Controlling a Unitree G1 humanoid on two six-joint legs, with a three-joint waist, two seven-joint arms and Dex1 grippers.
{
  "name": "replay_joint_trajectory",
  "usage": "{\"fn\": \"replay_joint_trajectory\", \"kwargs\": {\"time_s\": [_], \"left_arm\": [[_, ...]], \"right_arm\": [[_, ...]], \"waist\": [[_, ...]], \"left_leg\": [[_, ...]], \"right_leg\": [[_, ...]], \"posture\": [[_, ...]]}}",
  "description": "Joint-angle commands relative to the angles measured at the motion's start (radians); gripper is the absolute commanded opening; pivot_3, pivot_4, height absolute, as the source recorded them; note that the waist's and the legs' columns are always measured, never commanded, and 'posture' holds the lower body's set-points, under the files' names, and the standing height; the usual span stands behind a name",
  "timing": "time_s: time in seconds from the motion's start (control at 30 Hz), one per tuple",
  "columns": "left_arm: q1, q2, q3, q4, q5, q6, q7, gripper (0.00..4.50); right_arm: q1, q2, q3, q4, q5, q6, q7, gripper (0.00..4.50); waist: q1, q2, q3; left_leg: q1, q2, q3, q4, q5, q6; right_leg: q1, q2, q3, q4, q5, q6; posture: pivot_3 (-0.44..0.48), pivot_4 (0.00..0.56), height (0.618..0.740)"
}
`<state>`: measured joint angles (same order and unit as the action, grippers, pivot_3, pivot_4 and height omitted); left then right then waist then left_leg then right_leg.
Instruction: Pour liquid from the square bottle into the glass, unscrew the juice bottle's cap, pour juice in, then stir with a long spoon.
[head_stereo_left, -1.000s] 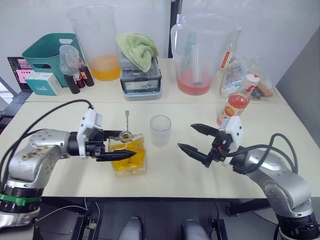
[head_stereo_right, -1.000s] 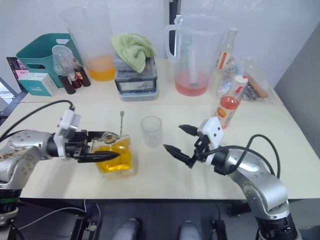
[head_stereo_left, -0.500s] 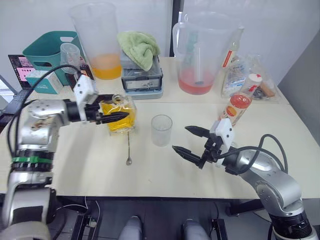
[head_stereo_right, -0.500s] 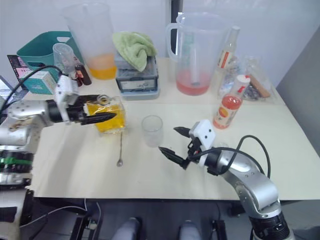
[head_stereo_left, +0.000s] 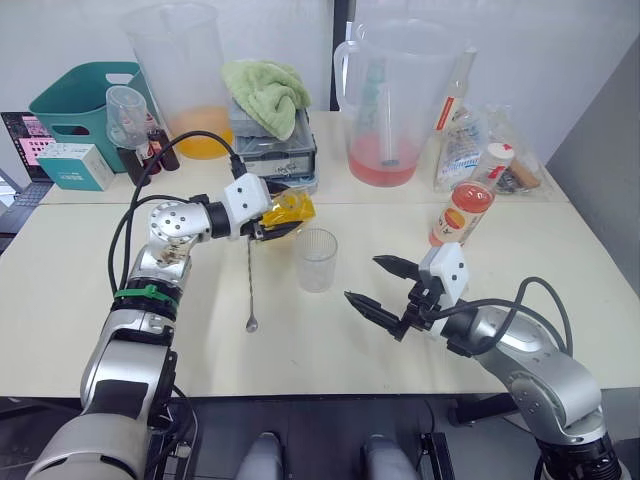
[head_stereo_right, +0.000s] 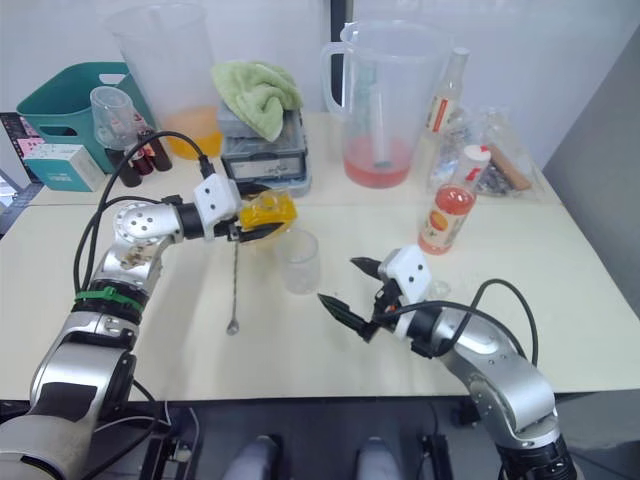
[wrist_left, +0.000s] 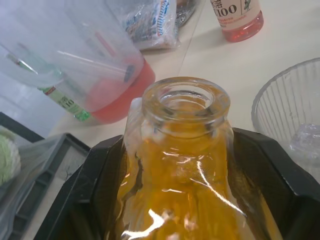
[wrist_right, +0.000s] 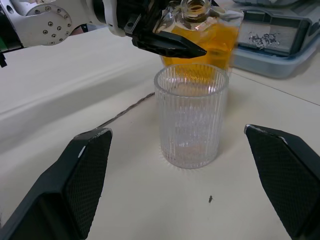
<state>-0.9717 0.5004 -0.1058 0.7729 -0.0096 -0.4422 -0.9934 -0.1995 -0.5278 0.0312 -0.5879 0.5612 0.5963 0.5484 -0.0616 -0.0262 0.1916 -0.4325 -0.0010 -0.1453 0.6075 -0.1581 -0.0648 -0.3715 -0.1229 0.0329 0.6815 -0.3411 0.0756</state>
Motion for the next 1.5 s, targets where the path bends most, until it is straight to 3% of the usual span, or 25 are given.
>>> {"fn": "replay_joint_trajectory", "kwargs": {"time_s": [0.03, 0.8, 1.5], "left_arm": [[-0.083, -0.001, 0.022, 0.001, 0.017, -0.153, 0.062, 2.83], [-0.146, 0.046, -0.068, 0.165, 0.302, -0.52, 0.345, 2.83], [-0.191, 0.106, -0.185, 0.177, 0.615, -0.618, 0.739, 2.83]], "right_arm": [[0.024, -0.01, -0.032, -0.048, -0.006, -0.023, -0.001, 4.5], [0.023, 0.007, -0.046, -0.061, 0.015, -0.01, -0.017, 4.5], [0.015, 0.02, -0.056, -0.078, 0.04, 0.012, -0.043, 4.5]], "waist": [[-0.001, 0.0, 0.0], [-0.007, 0.0, 0.0], [-0.007, 0.0, 0.0]], "left_leg": [[0.0, 0.0, 0.0, 0.0, 0.0, 0.0], [0.0, 0.0, 0.0, 0.0, 0.0, 0.0], [0.0, 0.0, 0.0, 0.0, 0.001, -0.001]], "right_leg": [[0.0, 0.0, 0.0, 0.0, 0.0, 0.0], [0.0, 0.0, 0.0, 0.001, 0.0, 0.0], [0.0, 0.0, 0.0, 0.002, 0.0, 0.0]], "posture": [[0.0, 0.15, 0.74], [0.0, 0.15, 0.74], [0.0, 0.15, 0.74]]}}
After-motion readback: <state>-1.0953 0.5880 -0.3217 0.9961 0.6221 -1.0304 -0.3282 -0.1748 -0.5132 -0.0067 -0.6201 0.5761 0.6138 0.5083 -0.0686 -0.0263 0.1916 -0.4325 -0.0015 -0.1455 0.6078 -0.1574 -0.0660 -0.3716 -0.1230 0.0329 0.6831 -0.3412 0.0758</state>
